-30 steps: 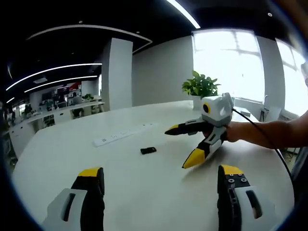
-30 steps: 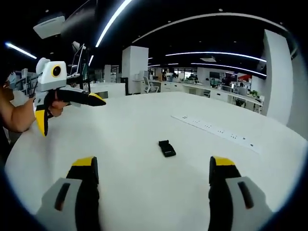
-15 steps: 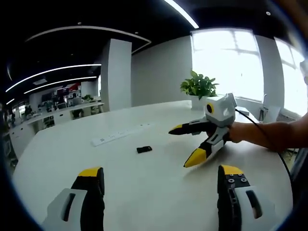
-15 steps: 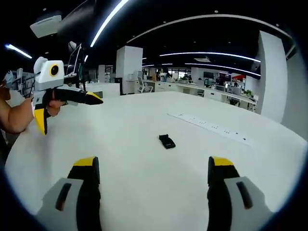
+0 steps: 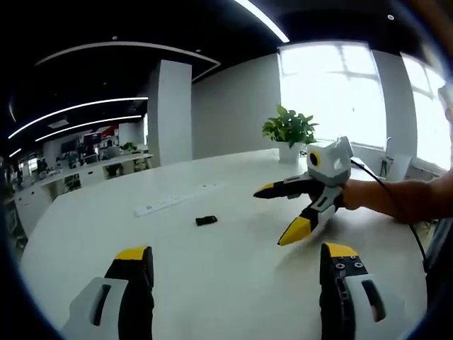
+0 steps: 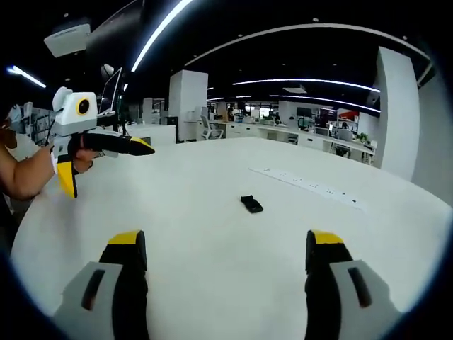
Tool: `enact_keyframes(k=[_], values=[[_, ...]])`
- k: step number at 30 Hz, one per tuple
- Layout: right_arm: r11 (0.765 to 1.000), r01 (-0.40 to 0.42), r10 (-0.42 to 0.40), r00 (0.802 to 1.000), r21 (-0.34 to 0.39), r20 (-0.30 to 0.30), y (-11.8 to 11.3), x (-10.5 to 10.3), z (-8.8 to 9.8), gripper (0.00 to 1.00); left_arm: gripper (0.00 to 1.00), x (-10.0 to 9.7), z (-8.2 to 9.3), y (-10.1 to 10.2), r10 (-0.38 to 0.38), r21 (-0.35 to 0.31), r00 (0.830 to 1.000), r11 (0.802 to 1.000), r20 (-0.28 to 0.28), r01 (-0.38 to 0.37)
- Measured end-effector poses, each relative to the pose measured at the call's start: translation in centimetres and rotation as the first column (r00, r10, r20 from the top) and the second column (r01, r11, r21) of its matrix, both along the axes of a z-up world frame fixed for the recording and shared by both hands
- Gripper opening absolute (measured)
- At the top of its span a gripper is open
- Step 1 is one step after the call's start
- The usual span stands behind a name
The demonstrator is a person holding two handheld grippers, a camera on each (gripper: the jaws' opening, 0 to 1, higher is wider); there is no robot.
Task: Snap the two parts of the plastic buckle together until the buckle closes and remains connected.
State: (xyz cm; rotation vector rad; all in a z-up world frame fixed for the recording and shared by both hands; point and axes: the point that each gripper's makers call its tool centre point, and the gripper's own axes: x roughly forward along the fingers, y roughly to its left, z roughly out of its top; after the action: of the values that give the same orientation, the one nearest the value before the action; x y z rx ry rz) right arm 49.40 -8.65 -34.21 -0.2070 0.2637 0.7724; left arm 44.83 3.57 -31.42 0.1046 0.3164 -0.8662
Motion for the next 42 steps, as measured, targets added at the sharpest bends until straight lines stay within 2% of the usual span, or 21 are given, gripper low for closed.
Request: enact_keyframes(k=[13,16,28,31,35,40,42], values=[[1.000,0.006,-0.006,1.000,0.013,0.012,-0.2,-2.2,0.5,0.94,0.99,-1.0,0.2,0.5,0.009,-0.021,1.000,1.000,0.016,-0.009],[1.000,0.009,-0.009,1.000,0.014,0.018,-0.1,-3.4,0.6,0.94,0.99,-1.3,0.0,0.5,0.008,-0.022,1.000,1.000,0.014,-0.008],[0.999,0.036,-0.036,0.999,0.031,0.007,-1.0,-5.6,0.1,0.94,0.99,-1.9,-1.2,1.3,0.023,-0.022,1.000,1.000,0.010,-0.023],[0.999,0.043,-0.043,0.999,0.027,0.009,-1.5,-5.5,0.2,0.94,0.99,-2.1,-1.1,1.4,0.024,-0.027,1.000,0.999,0.013,-0.023],[0.998,0.050,-0.050,0.999,0.025,0.015,-1.6,-6.7,0.3,0.94,0.99,-2.7,-1.1,1.6,0.025,-0.020,1.000,1.000,0.017,-0.024],[0.997,0.075,-0.076,0.997,0.008,0.027,-2.2,-7.1,0.1,0.94,0.99,-3.1,-0.8,2.4,0.037,-0.025,0.999,0.999,0.025,-0.036],[0.997,0.081,-0.082,0.996,0.016,0.026,-2.2,-8.0,0.0,0.94,0.99,-3.4,-0.8,2.6,0.041,-0.023,0.999,0.999,0.028,-0.041]])
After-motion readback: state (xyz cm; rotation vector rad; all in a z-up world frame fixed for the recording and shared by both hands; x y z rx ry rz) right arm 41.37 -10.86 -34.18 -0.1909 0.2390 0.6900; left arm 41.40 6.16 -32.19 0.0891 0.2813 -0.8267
